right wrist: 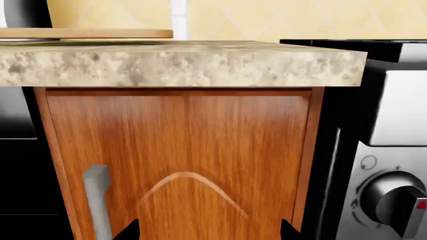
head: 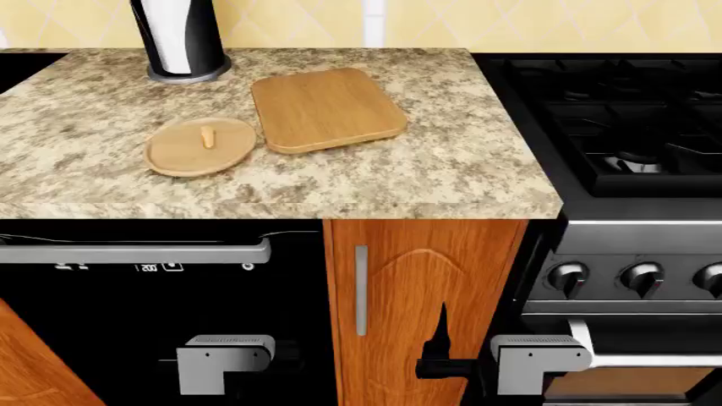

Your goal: Pick the sushi from the plate and place it on the cutting board. Then pick the condiment bottle from the cabinet and place it next to the cutting board.

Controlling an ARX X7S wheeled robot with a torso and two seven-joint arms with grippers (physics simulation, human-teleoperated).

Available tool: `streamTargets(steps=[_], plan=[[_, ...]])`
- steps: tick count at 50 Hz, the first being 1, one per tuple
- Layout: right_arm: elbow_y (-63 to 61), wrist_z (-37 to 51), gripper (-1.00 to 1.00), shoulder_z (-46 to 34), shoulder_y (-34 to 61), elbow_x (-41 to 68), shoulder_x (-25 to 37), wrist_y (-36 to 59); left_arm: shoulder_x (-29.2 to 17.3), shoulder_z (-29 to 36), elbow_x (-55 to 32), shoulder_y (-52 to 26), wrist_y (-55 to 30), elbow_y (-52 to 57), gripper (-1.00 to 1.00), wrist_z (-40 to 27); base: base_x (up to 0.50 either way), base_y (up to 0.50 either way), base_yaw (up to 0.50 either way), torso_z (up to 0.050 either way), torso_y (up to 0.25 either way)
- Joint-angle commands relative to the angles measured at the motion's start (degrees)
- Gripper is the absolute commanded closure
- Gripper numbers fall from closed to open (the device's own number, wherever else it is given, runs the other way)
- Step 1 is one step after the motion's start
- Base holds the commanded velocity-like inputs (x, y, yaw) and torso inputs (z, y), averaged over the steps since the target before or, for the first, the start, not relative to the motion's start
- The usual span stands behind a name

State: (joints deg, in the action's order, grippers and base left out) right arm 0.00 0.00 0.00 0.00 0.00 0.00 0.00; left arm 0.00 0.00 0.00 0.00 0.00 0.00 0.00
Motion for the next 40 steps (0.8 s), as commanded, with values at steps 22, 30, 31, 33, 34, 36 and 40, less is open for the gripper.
streamTargets(steps=[22, 30, 31, 33, 34, 36, 40], plan=[[0.37, 4.11, -1.0, -4.7, 0.31, 3.65, 3.65, 0.56, -3.54, 4.31, -3.86, -0.46, -0.46, -0.52, -1.0, -4.46, 0.0, 0.21, 0.0, 0.0, 0.0], [0.63, 4.92, -1.0, -5.61, 0.68, 3.87, 4.24, 0.71, -4.16, 5.04, -4.51, -0.49, -0.5, -0.52, -1.0, -5.13, 0.0, 0.5, 0.0, 0.0, 0.0], [0.68, 5.02, -1.0, -5.7, 0.7, 3.9, 4.3, 0.69, -4.23, 5.12, -4.6, -0.49, -0.53, -0.49, -1.0, -5.21, 0.0, 0.5, 0.0, 0.0, 0.0], [0.79, 5.24, -1.0, -5.89, 0.8, 3.93, 4.41, 0.7, -4.37, 5.27, -4.76, -0.51, -0.55, -0.49, -1.0, -5.35, 0.0, 0.5, 0.0, 0.0, 0.0], [0.75, 5.33, -1.0, -5.97, 0.8, 3.98, 4.49, 0.78, -4.43, 5.34, -4.85, -0.55, -0.57, -0.5, -1.0, -5.42, 0.0, 0.5, 0.0, 0.0, 0.0], [0.63, 5.48, -1.0, -6.12, 0.72, 4.09, 4.64, 0.85, -4.56, 5.48, -5.0, -0.56, -0.57, -0.48, -1.0, -5.56, 0.0, 0.5, 0.0, 0.0, 0.0], [0.39, 5.77, -1.0, -6.43, 0.56, 4.29, 4.94, 0.96, -4.77, 5.68, -5.42, -0.58, -0.62, -0.37, -1.0, -5.84, 0.0, 0.5, 0.0, 0.0, 0.0]])
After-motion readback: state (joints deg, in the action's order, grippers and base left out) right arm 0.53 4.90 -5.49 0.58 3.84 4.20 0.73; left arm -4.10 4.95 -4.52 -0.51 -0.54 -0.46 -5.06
